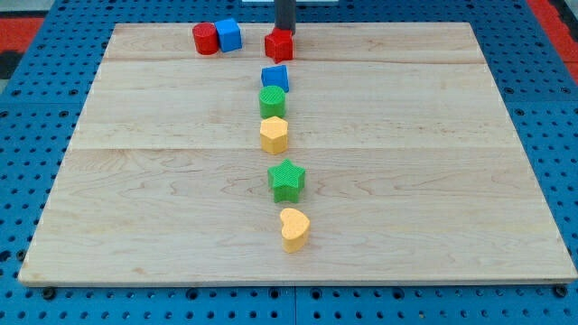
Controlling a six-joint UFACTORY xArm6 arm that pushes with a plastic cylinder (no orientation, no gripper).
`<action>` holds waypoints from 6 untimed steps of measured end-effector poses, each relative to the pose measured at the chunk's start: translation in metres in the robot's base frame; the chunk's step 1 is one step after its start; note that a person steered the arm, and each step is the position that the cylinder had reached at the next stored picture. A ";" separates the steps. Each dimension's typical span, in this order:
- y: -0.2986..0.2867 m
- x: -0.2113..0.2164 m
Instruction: Push the red circle upwards slightly
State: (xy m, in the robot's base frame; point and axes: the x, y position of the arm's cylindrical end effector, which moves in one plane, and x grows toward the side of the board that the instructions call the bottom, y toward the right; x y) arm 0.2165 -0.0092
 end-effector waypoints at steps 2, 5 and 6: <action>-0.046 0.024; -0.163 0.043; -0.111 0.031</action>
